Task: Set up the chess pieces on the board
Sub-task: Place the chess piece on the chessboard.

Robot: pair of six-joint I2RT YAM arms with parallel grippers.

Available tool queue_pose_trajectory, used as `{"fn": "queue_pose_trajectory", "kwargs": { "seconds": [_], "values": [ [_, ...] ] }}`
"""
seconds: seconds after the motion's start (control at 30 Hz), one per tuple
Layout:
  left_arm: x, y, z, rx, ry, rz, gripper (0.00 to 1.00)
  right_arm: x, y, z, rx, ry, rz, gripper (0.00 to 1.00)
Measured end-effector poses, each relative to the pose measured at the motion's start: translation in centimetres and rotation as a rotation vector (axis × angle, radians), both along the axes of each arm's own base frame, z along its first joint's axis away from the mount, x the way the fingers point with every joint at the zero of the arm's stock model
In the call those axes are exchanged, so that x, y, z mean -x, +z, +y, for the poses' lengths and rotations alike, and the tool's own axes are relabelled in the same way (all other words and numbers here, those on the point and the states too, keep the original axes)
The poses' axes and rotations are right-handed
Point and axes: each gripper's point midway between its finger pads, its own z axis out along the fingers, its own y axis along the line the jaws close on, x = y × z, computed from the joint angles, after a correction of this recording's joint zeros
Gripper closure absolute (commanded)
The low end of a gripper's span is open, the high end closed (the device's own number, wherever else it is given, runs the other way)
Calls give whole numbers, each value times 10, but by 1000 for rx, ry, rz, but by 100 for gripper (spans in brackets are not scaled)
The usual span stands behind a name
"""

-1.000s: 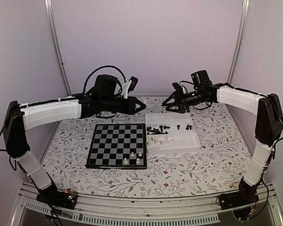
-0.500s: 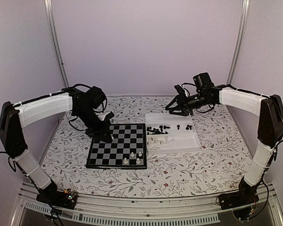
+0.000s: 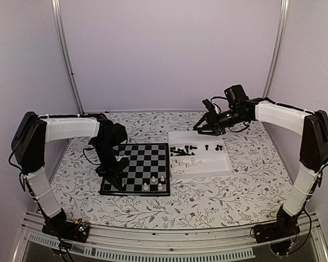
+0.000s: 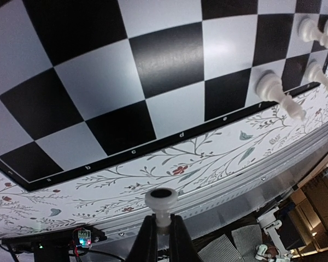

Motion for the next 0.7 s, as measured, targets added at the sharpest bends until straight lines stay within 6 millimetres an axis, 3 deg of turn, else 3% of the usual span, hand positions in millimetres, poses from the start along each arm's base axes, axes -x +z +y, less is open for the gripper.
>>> {"fn": "queue_pose_trajectory", "kwargs": {
  "seconds": [0.53,0.7],
  "values": [
    [-3,-25,-1,-45,-11,66,92,2,1,-2,7,14,-20,56],
    [-5,-31,-1,-56,-18,73,78,2,0,-2,8,15,-18,56]
  ]
}}
